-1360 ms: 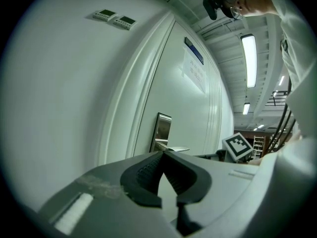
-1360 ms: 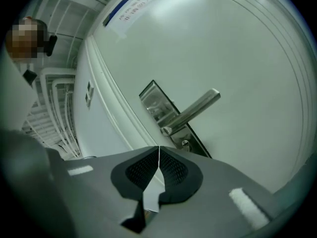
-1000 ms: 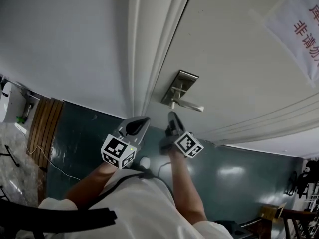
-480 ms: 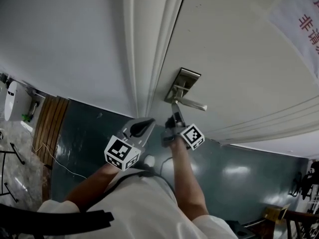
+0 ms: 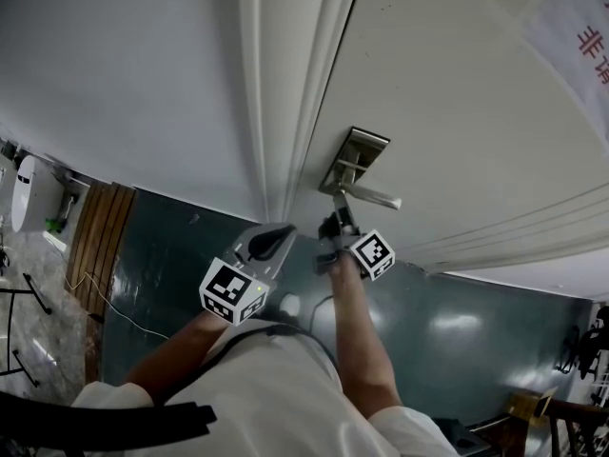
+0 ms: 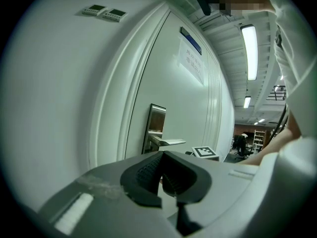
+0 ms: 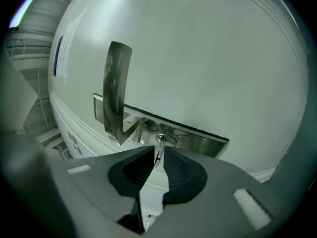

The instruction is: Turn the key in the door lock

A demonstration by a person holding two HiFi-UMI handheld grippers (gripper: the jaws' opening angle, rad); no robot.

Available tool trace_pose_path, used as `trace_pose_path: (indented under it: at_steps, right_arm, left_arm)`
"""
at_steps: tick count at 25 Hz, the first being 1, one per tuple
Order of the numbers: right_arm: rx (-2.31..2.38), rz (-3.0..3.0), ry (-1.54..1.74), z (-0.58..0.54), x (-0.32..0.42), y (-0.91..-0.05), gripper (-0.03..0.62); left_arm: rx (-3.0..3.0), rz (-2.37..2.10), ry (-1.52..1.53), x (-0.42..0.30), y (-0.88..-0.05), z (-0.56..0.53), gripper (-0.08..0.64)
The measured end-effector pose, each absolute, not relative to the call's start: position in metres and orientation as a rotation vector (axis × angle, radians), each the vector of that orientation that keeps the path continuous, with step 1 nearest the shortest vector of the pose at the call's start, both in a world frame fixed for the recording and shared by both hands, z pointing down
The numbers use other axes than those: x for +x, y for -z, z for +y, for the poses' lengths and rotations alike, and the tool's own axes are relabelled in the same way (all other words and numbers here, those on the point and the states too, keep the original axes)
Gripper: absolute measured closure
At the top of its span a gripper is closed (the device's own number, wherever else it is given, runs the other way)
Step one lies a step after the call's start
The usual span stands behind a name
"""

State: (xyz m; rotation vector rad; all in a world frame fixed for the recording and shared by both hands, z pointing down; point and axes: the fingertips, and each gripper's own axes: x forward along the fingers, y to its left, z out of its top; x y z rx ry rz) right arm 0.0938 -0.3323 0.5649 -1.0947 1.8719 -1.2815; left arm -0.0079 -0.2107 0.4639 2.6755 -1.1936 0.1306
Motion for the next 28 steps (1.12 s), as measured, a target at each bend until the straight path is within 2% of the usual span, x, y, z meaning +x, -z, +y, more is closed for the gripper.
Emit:
trace_pose_path:
  at_steps: [1,3,13,28]
  right_arm:
    - [-1.102,1.873,1.277,-0.333,0.094,-0.564,0.539]
    - [-1.125,1.868,1.275,-0.332,0.094,-0.564,0.549]
    - [-1.476,2.122,1.108,-0.330,0.085,-0.554,0.548]
    - [-2.132,2.538,0.560,-0.329,0.080,-0.556,0.538]
  left_arm:
    - [2.677,-1.190,-0.131,-0.008,-0.464,-0.211,0.554]
    - [2.683,-1.180,-0.131,-0.007,-0.464,-0.211,0.554]
    - [2.705,-1.143,-0.133,-0.014,-0.463,-0.204,0.555]
    - [2.749,-1.066,-0.147,-0.025,-0.461,-0.193,0.554]
